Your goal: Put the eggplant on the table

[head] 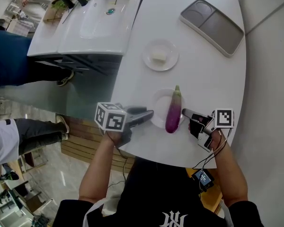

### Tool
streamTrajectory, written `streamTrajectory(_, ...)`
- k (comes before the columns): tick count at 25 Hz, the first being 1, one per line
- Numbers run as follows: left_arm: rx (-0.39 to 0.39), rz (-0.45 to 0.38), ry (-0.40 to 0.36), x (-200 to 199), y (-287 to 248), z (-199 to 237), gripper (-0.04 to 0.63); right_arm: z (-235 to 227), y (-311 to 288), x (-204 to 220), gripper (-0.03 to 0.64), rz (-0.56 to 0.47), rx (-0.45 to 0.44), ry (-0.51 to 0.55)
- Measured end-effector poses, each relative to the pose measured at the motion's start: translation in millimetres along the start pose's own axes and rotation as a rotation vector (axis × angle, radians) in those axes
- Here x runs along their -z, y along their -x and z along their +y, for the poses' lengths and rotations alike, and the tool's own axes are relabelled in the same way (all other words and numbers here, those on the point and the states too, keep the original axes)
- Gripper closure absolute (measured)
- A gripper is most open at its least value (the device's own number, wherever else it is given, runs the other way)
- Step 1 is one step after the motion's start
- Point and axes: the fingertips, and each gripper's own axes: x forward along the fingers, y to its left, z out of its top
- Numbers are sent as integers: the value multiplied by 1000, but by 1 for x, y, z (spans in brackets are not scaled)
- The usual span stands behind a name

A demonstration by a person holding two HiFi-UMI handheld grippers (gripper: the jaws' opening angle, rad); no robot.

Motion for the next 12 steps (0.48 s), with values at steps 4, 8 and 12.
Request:
streamTrajectory(4,-29,19,-11,3,-4,4,517,-6,1,-1,606,0,37,15)
streamTrajectory(8,-46,26,-2,7,-5,6,517,-5,-1,1,606,-5,29,0)
streamTrajectory(12,-67,34,3,7,-5,8,517,-4,-4,1,605,-9,40,-1)
